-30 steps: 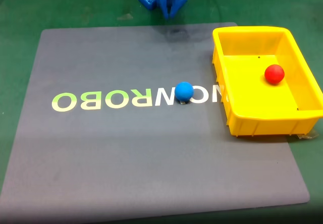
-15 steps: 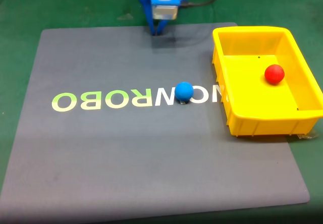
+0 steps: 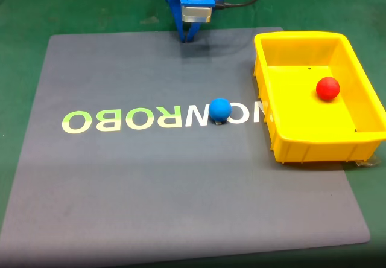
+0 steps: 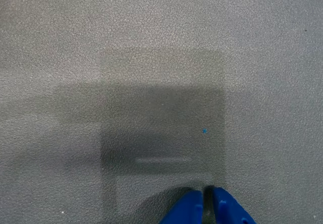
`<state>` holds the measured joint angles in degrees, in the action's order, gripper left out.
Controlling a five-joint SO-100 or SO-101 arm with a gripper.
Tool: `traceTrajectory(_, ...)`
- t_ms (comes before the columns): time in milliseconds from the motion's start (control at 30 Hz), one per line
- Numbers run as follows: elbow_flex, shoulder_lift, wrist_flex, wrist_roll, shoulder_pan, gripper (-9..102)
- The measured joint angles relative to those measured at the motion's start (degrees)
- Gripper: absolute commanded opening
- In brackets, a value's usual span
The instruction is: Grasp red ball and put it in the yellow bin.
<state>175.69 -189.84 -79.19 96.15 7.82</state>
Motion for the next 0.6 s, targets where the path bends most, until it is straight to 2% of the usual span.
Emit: traceTrajectory(600, 0.1, 0.0, 0.3, 0.0, -1.1, 0)
